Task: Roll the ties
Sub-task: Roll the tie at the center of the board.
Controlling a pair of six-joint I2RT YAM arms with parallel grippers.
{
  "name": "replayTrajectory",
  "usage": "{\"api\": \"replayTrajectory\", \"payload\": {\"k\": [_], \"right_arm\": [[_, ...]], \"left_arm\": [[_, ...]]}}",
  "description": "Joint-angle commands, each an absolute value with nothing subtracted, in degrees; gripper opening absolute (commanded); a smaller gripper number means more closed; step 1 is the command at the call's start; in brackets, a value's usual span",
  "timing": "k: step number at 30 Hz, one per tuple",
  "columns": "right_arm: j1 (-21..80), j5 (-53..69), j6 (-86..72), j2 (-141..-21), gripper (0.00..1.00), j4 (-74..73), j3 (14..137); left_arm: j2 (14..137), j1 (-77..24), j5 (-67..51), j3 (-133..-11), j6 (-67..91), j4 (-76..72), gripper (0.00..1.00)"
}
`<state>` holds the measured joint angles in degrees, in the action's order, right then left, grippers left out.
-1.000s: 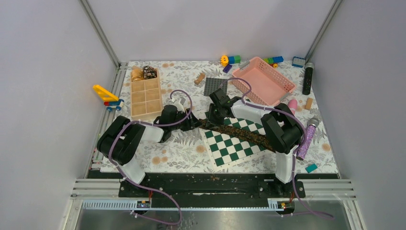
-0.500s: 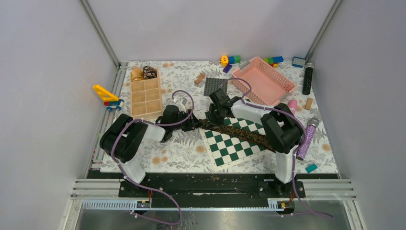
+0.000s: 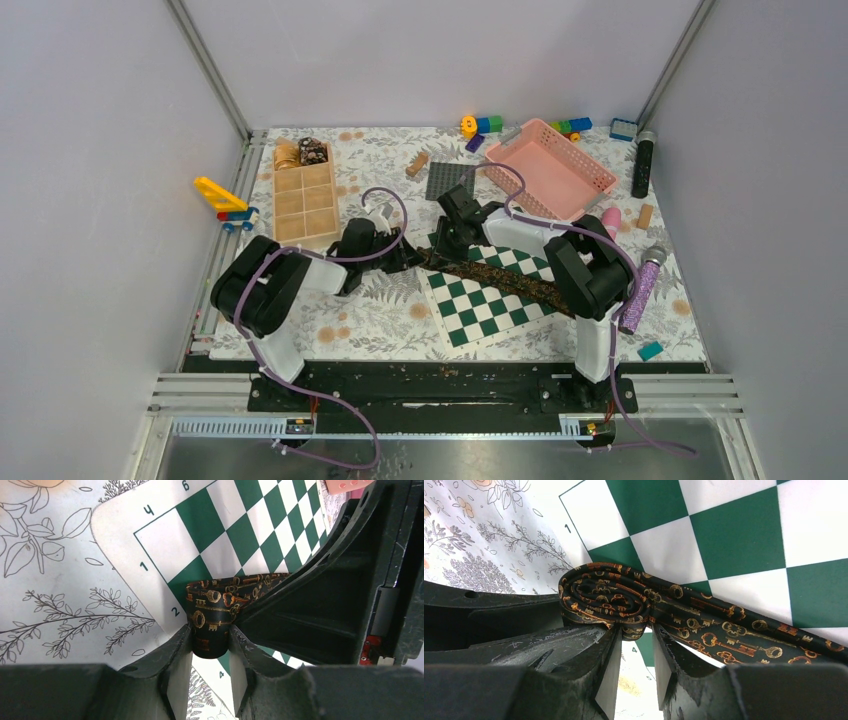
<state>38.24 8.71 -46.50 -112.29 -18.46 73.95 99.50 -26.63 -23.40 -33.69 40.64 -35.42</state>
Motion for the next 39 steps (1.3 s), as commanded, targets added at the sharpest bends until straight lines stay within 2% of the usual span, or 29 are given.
{"api": "replayTrajectory", "payload": {"k": [1,8,14,29,39], "right_arm": [[37.74,8.40,-45.14,-109.68,0.37,-18.36,73.33],[37.23,5.72,-41.41,-100.39,0.45,-18.52,71.97],[35.24,3.57,-39.58,-95.40,0.46,-20.65,69.88],[30.96,-3.62,-33.37,-85.92,0.47,-25.25,63.38],[26.05,-0.15,-27.16,-86.05,0.47,-22.29,63.00]], "left_arm": [[99.16,-26.98,-23.83,-36.87,40.55,-36.37,0.31],[98.67,-26.98,-23.07,-37.37,39.69,-34.11,0.31],[95.98,-26.98,-20.42,-38.46,37.83,-28.10,0.31],[89.49,-30.84,-0.63,-50.92,25.29,2.02,0.30],[91.75,-37.45,15.87,-57.04,20.72,11.76,0.29]]}}
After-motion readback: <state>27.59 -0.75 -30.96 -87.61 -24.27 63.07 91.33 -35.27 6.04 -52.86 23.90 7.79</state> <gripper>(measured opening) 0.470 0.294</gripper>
